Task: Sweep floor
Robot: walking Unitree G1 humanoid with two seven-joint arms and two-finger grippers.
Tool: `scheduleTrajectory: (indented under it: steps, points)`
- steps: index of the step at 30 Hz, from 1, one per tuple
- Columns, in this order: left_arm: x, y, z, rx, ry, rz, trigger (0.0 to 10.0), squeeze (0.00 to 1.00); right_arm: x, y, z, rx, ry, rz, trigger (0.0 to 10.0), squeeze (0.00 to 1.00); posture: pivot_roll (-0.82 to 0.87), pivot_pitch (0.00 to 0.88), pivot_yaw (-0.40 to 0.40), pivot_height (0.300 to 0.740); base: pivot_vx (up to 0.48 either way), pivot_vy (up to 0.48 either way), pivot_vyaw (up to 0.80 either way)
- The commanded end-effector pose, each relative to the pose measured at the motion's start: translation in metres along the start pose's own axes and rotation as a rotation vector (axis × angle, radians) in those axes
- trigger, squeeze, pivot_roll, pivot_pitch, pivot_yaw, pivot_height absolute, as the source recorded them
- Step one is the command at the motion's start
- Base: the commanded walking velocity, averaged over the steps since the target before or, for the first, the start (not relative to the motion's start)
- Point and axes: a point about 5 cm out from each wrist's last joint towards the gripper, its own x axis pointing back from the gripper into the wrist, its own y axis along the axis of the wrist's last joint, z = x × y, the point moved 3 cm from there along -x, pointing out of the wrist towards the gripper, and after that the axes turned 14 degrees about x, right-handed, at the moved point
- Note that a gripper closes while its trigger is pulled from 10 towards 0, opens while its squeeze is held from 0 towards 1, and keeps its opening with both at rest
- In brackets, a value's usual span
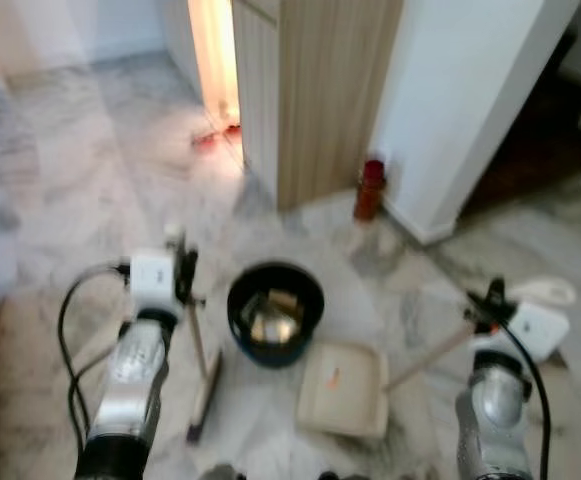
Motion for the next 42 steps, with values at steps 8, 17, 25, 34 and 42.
scheduleTrajectory:
  steps: [8, 17, 25, 34, 42]
  points:
    - [-0.002, 0.008, -0.002, 0.009, 0.002, -0.035, 10.0, 0.0, -0.005, 0.008, -0.001, -0.006, -0.003, -0.033, 10.0, 0.0, 0.21, 0.1, -0.046, 0.74, -0.324, 0.0, 0.0]
    - [-0.002, 0.006, -0.005, 0.013, -0.001, -0.031, 10.0, 0.0, -0.007, 0.009, -0.006, -0.002, -0.007, -0.033, 10.0, 0.0, 0.2, 0.098, -0.054, 0.74, -0.106, 0.0, 0.0]
    - [-0.002, 0.004, -0.008, 0.022, -0.004, -0.028, 10.0, 0.0, -0.009, 0.008, -0.008, 0.001, -0.004, -0.021, 10.0, 0.0, 0.19, 0.094, -0.063, 0.74, 0.0, 0.0, -0.63]
    - [-0.003, 0.003, -0.009, 0.029, -0.007, -0.029, 10.0, 0.0, -0.01, 0.007, -0.006, 0.001, 0.007, -0.013, 10.0, 0.0, 0.2, 0.09, -0.068, 0.74, 0.0, 0.0, -0.8]
    - [-0.004, 0.002, -0.013, 0.036, -0.013, -0.03, 10.0, 0.0, -0.012, 0.008, -0.01, 0.011, 0.002, -0.016, 10.0, 0.0, 0.18, 0.067, -0.072, 0.74, 0.0, 0.0, -0.8]
